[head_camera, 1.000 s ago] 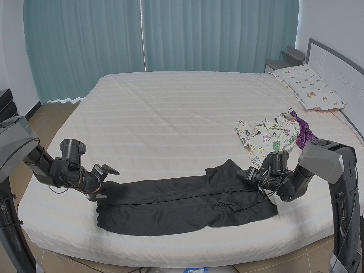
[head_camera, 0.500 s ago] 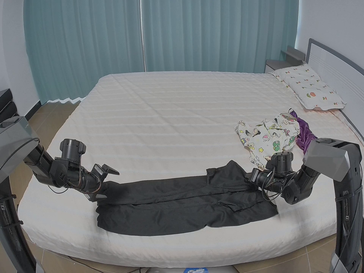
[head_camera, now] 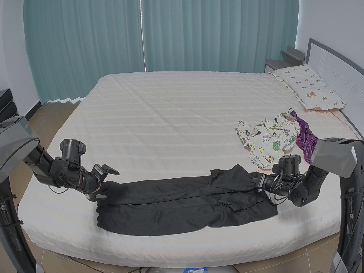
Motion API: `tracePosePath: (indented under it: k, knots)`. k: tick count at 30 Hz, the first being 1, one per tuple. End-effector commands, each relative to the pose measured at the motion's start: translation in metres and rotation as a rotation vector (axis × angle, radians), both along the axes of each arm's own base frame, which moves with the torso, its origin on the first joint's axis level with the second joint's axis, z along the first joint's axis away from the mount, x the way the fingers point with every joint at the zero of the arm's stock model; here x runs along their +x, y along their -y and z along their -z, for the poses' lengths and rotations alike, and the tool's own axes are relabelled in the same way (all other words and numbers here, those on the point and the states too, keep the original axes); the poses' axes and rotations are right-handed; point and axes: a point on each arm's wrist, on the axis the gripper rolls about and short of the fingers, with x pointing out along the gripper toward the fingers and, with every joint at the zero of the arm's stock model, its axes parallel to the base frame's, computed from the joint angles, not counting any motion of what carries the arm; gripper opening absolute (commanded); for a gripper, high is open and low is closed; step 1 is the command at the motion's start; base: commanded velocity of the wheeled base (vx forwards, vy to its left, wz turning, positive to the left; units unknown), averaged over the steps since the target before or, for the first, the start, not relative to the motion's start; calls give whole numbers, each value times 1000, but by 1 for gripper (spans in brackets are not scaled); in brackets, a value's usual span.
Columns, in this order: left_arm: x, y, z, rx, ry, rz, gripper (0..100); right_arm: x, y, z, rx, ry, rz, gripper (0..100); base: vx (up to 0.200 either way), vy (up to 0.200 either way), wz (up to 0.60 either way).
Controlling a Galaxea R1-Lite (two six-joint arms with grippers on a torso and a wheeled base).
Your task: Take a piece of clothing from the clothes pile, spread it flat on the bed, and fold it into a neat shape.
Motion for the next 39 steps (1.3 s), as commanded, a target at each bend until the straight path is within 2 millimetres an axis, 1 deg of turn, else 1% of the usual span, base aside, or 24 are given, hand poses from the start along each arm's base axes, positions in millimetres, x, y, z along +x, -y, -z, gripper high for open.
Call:
tracePosePath:
  k: [1,4,11,12,15,19,22,24,25,28,32,34,39]
  knots:
    - [0,0,1,0,-2,0,100,-2,5,-5,3,6,11,0,0,0,0]
    - [0,0,0,1,-1,-1,100,-6,6,-9,9,2,2,0,0,0,0]
    - [-3,0,2,1,-8,-1,100,-10,6,-6,-7,-18,-17,0,0,0,0]
    - [-3,0,2,2,-8,-2,100,-9,6,-4,-9,-18,-19,100,0,0,0]
    - [-6,0,2,11,-15,-13,100,-8,5,-8,-6,-7,-17,100,0,0,0]
    - [-11,3,-3,70,-8,-51,100,-9,6,-15,-3,5,-7,100,0,0,0]
    - [-19,22,-3,173,-18,-84,100,-12,6,-30,10,31,8,100,0,0,0]
    - [-25,31,-1,203,-28,-77,100,-13,7,-35,34,31,24,100,0,0,0]
    - [-25,31,-1,203,-28,-77,100,-13,7,-35,34,31,24,100,0,0,0]
    - [-28,42,4,223,-47,-79,100,-15,8,-34,62,12,51,100,0,0,0]
    - [-29,48,6,236,-49,-72,100,-15,8,-33,64,10,55,100,0,0,0]
    - [-28,49,6,237,-46,-72,100,-15,7,-34,62,12,57,100,0,0,0]
    - [-26,49,14,245,-71,-94,100,-15,6,-38,60,24,71,100,0,0,0]
